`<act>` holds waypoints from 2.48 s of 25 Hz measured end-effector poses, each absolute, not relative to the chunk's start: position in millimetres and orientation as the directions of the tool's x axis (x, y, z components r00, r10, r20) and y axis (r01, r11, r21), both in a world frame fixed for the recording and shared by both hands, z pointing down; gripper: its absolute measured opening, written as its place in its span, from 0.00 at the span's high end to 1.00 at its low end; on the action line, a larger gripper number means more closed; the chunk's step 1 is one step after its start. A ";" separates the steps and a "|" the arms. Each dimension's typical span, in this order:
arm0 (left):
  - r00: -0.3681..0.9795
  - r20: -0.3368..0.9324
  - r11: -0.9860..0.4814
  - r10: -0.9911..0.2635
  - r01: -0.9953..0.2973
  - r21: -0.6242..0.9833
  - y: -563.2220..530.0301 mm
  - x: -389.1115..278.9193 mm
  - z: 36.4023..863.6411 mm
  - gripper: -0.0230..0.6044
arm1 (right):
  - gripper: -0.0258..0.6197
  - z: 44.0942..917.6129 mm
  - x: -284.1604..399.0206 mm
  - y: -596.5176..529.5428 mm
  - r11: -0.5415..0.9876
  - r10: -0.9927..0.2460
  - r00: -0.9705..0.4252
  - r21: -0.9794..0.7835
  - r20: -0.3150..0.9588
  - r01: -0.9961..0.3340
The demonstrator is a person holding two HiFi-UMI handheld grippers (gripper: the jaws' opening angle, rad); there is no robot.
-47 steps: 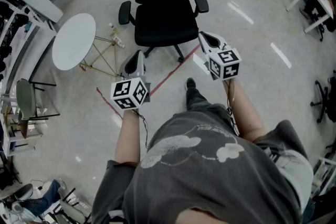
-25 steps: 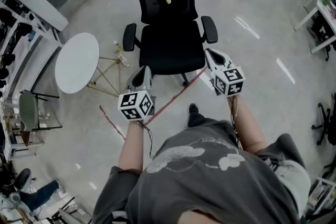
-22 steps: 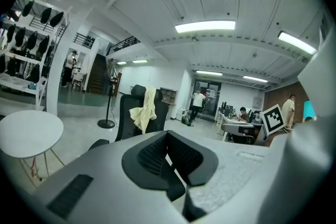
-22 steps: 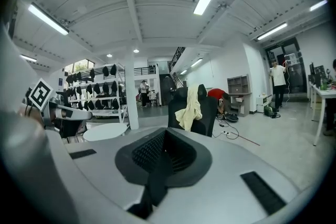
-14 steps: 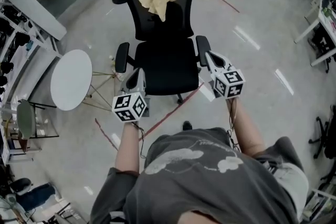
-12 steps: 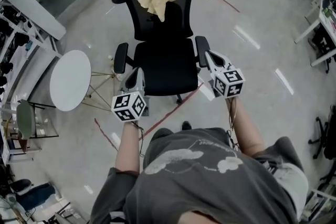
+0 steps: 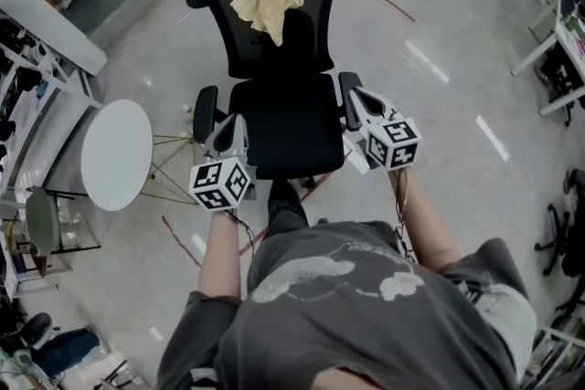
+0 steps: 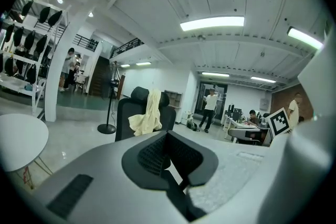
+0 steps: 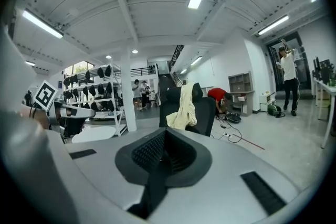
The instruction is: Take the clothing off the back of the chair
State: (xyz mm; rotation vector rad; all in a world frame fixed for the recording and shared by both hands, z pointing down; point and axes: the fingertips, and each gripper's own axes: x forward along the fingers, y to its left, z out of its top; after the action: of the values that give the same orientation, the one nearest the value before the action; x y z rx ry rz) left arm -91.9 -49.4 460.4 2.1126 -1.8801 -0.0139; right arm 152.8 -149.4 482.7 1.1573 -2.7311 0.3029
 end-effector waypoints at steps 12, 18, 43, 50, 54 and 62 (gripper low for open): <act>0.194 0.170 -0.153 -0.966 -0.961 0.229 -182.2 -165.8 450.9 0.96 | 0.97 459.5 73.4 -284.8 0.632 -0.746 -0.643 -0.122 0.172 -0.765; 0.216 0.150 -0.178 -0.965 -0.956 0.231 -247.0 -202.3 438.5 0.96 | 0.97 457.6 24.9 -349.8 0.621 -0.754 -0.635 -0.133 0.171 -0.773; 0.265 0.152 -0.219 -0.952 -0.939 0.267 -443.8 -289.3 445.9 0.96 | 0.45 456.1 -92.7 -591.2 0.499 -0.830 -0.508 -0.098 0.232 -0.861; 0.268 0.151 -0.222 -0.951 -0.937 0.270 -473.1 -303.8 453.5 0.96 | 0.36 458.2 -115.8 -641.3 0.447 -0.857 -0.455 -0.090 0.240 -0.890; 0.256 0.147 -0.209 -0.955 -0.938 0.276 -484.7 -315.4 456.8 0.96 | 0.34 458.6 -123.4 -665.6 0.387 -0.891 -0.380 -0.023 0.249 -0.922; 0.248 0.158 -0.190 -0.956 -0.931 0.312 -491.4 -329.9 469.6 0.96 | 0.34 467.0 -150.1 -696.2 0.378 -0.888 -0.360 0.008 0.287 -0.926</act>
State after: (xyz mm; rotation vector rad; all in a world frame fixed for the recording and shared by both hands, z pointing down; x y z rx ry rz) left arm -329.9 -491.4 469.6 2.1844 -1.7359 -0.1012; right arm -150.1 -696.2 467.0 1.6119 -2.3954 0.2270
